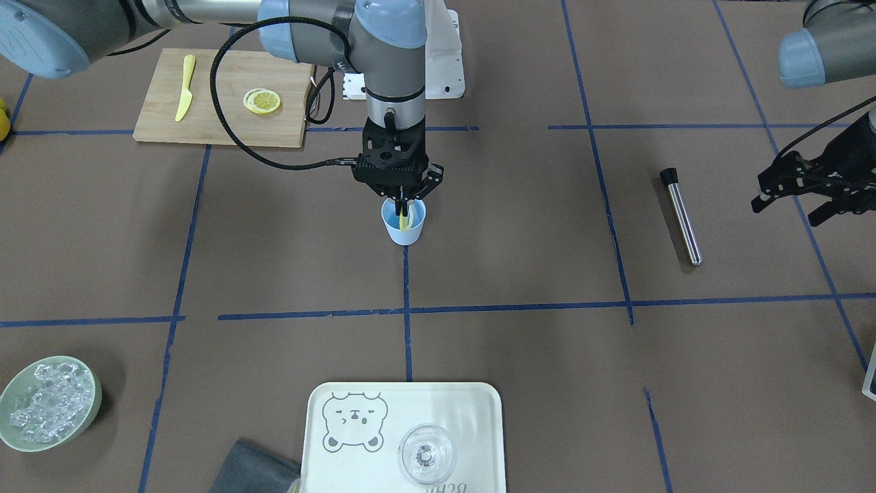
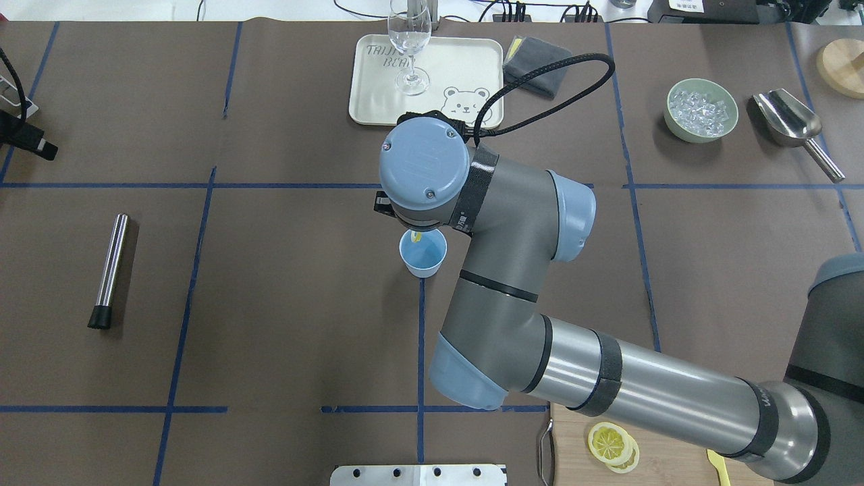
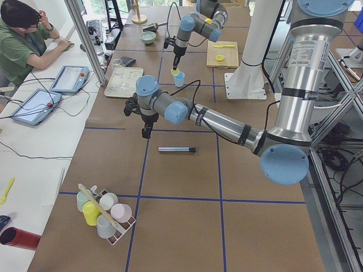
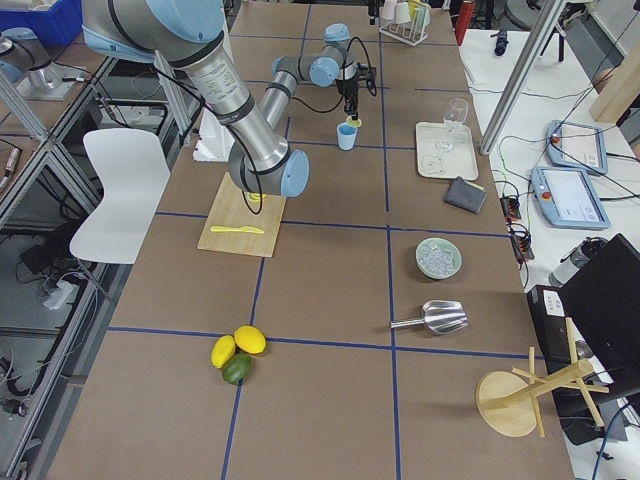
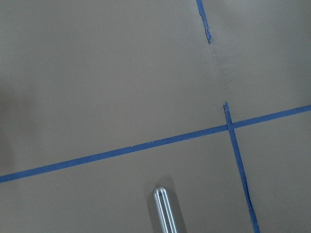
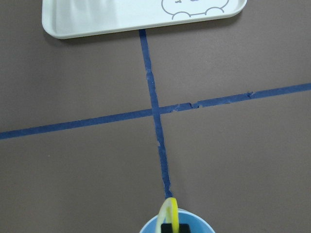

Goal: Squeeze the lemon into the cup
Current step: 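Lower the lemon slice into the blue cup and open the right gripper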

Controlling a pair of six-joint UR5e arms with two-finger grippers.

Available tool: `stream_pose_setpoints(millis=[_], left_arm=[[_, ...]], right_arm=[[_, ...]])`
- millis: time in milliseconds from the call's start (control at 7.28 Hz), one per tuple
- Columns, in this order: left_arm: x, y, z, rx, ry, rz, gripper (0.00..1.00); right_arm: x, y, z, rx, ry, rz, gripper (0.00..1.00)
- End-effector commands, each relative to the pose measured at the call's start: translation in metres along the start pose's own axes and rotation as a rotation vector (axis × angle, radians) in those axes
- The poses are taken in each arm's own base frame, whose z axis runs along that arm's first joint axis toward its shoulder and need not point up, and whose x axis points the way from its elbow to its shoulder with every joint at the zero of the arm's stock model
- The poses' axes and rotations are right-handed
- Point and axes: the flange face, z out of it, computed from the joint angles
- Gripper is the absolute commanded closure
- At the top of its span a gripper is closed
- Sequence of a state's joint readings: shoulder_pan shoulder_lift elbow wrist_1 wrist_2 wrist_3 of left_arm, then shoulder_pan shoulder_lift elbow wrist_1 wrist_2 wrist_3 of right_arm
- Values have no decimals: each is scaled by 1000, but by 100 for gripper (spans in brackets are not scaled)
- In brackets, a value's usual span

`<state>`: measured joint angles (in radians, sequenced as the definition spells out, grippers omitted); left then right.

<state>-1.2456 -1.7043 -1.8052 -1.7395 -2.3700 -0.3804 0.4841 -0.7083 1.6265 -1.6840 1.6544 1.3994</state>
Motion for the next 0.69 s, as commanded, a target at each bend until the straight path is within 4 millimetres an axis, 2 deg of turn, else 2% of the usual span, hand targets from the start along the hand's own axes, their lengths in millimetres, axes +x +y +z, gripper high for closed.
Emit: stream_pose_setpoints(millis=[0, 137, 275, 412, 549], left_arm=[[0, 0, 0, 0, 0, 0, 0], [0, 0, 0, 0, 0, 0, 0], [0, 0, 0, 0, 0, 0, 0], [0, 0, 0, 0, 0, 0, 0], [0, 0, 0, 0, 0, 0, 0]], right_arm=[[-1, 9, 6, -13, 7, -7, 100], [0, 18, 12, -24, 16, -16, 100], [0, 20, 13, -26, 17, -17, 100], [1, 17, 13, -22, 13, -14, 88], [1, 17, 13, -22, 14, -17, 21]])
